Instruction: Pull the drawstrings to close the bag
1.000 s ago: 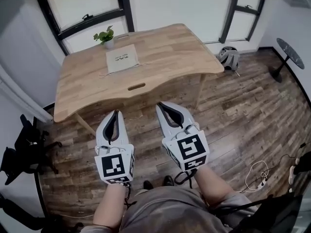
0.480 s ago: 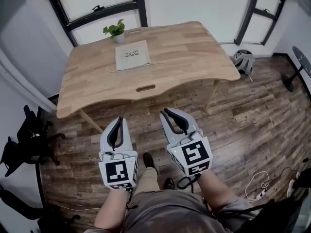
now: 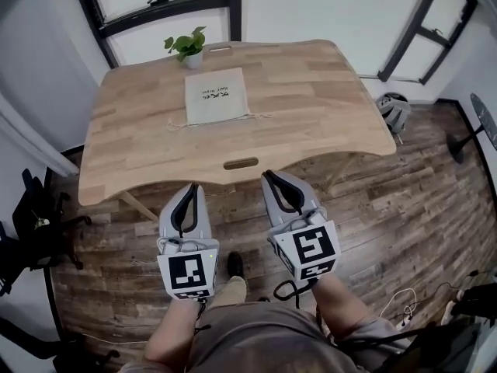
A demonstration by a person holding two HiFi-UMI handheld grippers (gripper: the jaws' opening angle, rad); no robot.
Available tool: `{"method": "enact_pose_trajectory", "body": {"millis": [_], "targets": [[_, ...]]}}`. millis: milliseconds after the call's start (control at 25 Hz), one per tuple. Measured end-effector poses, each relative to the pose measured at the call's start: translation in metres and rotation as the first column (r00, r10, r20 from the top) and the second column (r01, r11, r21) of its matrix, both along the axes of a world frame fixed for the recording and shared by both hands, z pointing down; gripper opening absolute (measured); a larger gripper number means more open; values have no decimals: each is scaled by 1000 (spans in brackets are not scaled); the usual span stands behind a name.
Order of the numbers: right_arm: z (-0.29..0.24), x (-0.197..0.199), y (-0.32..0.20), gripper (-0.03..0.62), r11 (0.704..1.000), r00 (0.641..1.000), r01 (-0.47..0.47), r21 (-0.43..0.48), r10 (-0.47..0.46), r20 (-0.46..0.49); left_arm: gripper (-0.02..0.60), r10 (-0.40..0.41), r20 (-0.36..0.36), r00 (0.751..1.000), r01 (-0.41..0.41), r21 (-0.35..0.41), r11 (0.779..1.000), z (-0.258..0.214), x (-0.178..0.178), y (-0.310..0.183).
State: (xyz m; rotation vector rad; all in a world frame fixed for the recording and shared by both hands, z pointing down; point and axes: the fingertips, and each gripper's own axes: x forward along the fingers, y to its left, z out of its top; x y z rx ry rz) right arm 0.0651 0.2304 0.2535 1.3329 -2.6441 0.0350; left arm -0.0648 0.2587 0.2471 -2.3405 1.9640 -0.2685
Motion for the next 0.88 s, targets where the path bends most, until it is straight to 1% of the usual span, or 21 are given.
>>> {"method": "enact_pose_trajectory", "body": {"millis": [240, 480, 600, 720, 880], "targets": [[-14, -30, -61, 31, 1000, 1000, 1, 28, -1, -11, 0, 24, 5, 1000, -24, 17, 1000, -7, -28, -59], [-28, -56, -104, 29, 998, 1000, -2, 64, 2, 2, 0, 37, 21, 999, -38, 36, 999, -14, -54, -98], [-33, -62, -118, 29, 997, 1000, -10, 79, 10, 4, 0, 53, 22, 998, -54, 44, 998, -15, -59, -114], [-29, -67, -126, 29, 996, 1000, -7, 84, 9, -20, 0, 67, 18, 998, -68, 44, 997, -11, -61, -127], [-21, -61, -137, 29, 997, 999, -17, 72, 19, -33, 0, 78, 17, 997, -78, 27, 997, -1, -58, -140]]}}
